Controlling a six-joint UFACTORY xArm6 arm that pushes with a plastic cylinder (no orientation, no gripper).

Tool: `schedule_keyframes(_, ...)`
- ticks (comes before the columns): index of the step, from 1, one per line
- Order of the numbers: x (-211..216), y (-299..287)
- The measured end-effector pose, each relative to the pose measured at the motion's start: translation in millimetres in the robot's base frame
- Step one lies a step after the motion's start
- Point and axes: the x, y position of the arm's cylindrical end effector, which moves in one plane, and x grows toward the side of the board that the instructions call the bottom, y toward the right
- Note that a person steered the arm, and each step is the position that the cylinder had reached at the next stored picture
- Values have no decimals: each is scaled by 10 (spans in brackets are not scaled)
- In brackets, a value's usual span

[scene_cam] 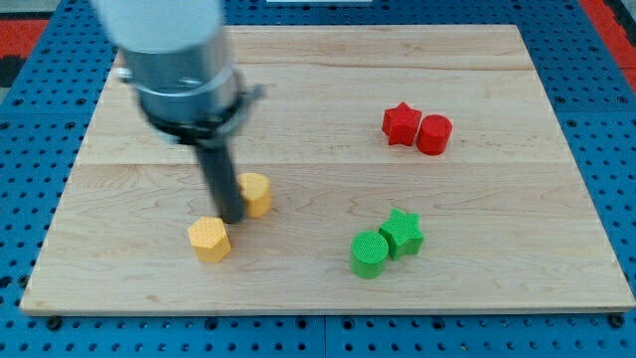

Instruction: Nudge the yellow heart close to the green blocks

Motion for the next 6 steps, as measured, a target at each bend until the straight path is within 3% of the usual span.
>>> schedule_keyframes(2, -439, -441)
schedule_keyframes(3, -461, 243)
schedule_keyframes(4, 70, 613)
schedule_keyframes(6, -460, -817)
